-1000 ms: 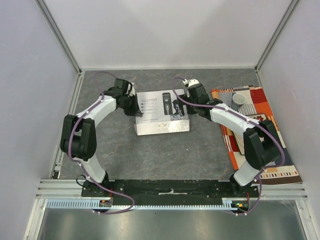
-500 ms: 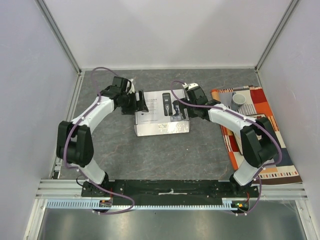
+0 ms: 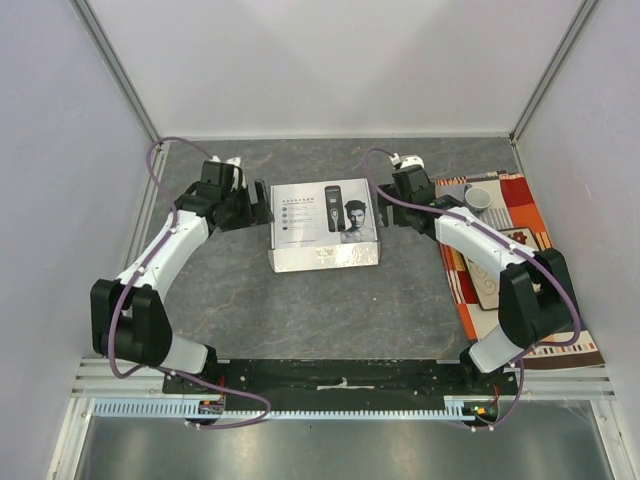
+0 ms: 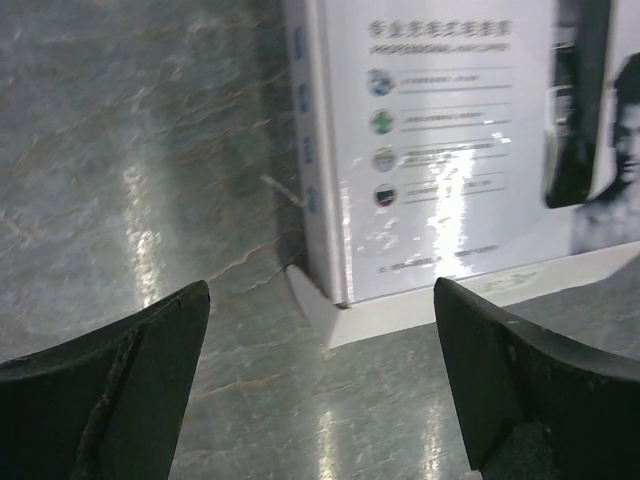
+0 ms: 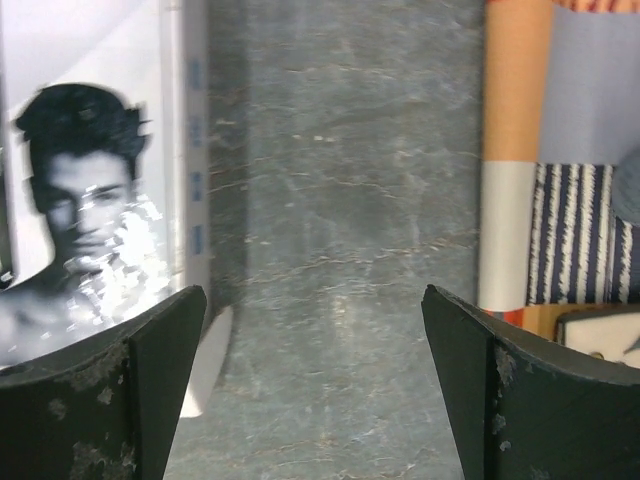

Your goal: Sort the hair-cutting tools

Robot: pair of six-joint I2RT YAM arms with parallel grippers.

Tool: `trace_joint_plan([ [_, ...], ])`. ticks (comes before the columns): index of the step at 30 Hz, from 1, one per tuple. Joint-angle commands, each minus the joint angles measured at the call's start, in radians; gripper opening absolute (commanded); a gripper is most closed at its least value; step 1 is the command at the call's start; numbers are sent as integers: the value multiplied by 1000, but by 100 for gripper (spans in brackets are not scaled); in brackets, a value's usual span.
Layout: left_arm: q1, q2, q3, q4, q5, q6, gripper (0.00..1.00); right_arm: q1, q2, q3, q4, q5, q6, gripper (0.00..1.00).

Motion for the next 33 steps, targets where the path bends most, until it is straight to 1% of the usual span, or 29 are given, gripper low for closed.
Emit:
trace_joint_plan([
  [1,66,23,-49,-14,-38,32,100,-80,-12,-29,-12,9,72,98],
  [4,104,47,-69,-2,-8,35,100,-94,6,-32,-10,11,79,98],
  [7,117,67,-81,5,-43,20,100,-100,38,-32,-2,12,91,98],
  [10,118,107,-69,-5,-40,14,93,-105,77,-33,13,0,105,98],
  [11,120,115,-66,-5,-40,11,87,-103,95,-35,19,-6,108,98],
  [13,118,150,-58,-3,-14,5,79,-105,114,-36,34,-17,112,98],
  [14,118,164,-52,-2,-2,1,67,-105,130,-33,36,-18,115,98],
  [15,118,179,-49,-2,12,-2,60,-105,137,-35,42,-21,117,98],
  [16,118,211,-44,-3,40,-9,47,-105,143,-35,47,-23,118,98],
  [17,118,228,-38,-3,50,-15,42,-106,155,-33,48,-32,119,98],
  [19,118,263,-37,5,74,-34,39,-106,161,-35,54,-40,120,98],
  [21,118,274,-40,14,95,-40,38,-106,166,-36,59,-52,114,98],
  [26,117,279,-52,34,123,-55,37,-103,180,-39,68,-86,106,98],
  [33,112,277,-55,52,144,-66,38,-106,193,-41,83,-142,102,98],
])
